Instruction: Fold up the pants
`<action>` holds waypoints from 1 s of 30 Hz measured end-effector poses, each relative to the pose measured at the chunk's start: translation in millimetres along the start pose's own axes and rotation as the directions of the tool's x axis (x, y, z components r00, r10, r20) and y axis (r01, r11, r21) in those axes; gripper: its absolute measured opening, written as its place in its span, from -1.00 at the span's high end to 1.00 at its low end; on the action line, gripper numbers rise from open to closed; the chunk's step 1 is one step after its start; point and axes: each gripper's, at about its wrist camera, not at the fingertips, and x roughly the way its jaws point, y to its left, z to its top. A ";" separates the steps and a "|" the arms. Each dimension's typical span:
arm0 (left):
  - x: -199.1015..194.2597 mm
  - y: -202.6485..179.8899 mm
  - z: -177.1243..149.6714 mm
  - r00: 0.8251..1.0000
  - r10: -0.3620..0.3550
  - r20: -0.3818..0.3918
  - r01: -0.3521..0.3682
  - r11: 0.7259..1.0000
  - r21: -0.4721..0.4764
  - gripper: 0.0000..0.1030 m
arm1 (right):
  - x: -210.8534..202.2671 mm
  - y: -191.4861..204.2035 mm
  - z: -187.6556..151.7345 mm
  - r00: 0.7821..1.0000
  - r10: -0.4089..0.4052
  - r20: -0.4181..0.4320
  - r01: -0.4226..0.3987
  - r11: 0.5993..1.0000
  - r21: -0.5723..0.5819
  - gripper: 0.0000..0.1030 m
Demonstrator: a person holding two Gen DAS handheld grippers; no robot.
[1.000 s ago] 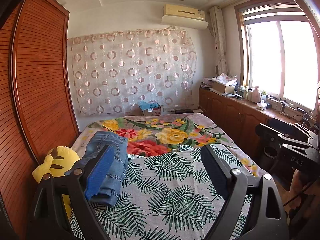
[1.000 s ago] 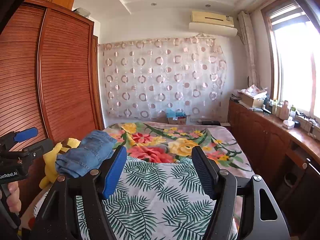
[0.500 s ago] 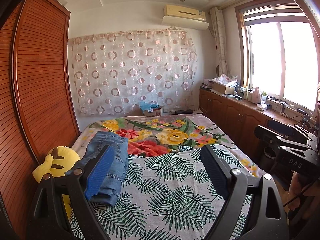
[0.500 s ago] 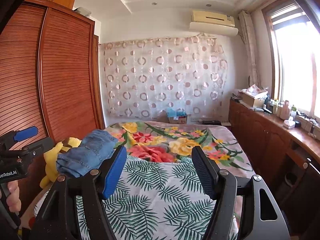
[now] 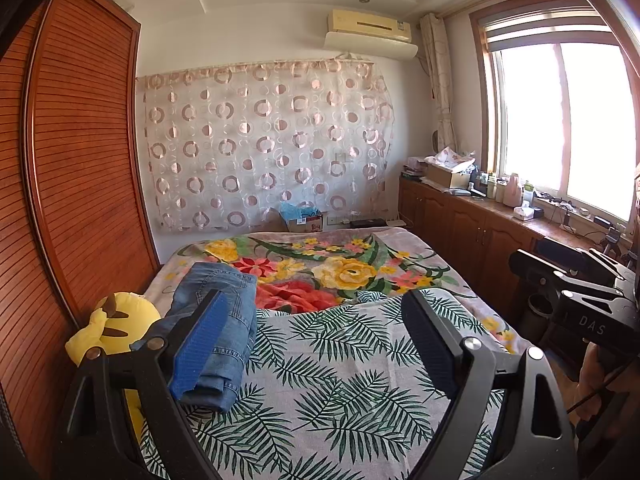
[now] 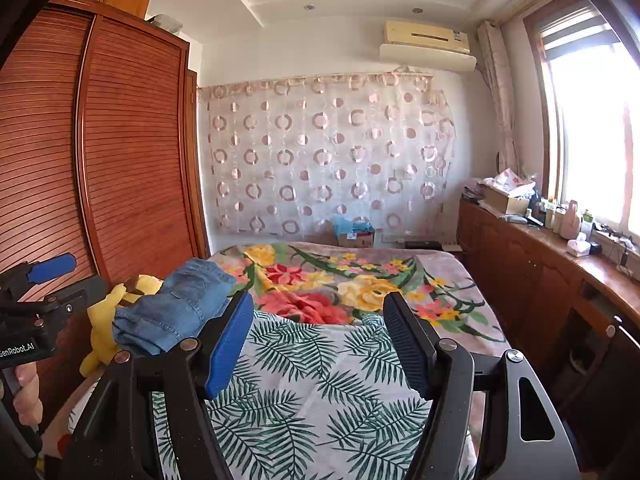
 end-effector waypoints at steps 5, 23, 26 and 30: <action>0.0 0.5 0.0 1.000 -0.001 0.002 0.001 1.000 0.001 -0.72 | -1.8 -0.8 -0.4 1.000 0.000 0.001 0.000 1.000 -0.003 -0.35; 1.8 1.8 -1.6 1.000 -0.001 0.003 0.001 1.000 0.000 -0.72 | -6.1 -4.6 0.5 1.000 -0.002 0.001 0.002 1.000 -0.006 -0.35; 2.0 1.2 2.2 1.000 0.000 0.004 0.000 1.000 0.002 -0.72 | -6.2 -5.0 0.4 1.000 -0.003 0.001 0.003 1.000 -0.007 -0.35; 1.6 0.6 2.1 1.000 -0.001 0.004 0.001 1.000 0.001 -0.72 | -6.2 -5.2 0.3 1.000 -0.001 0.001 0.001 1.000 -0.007 -0.35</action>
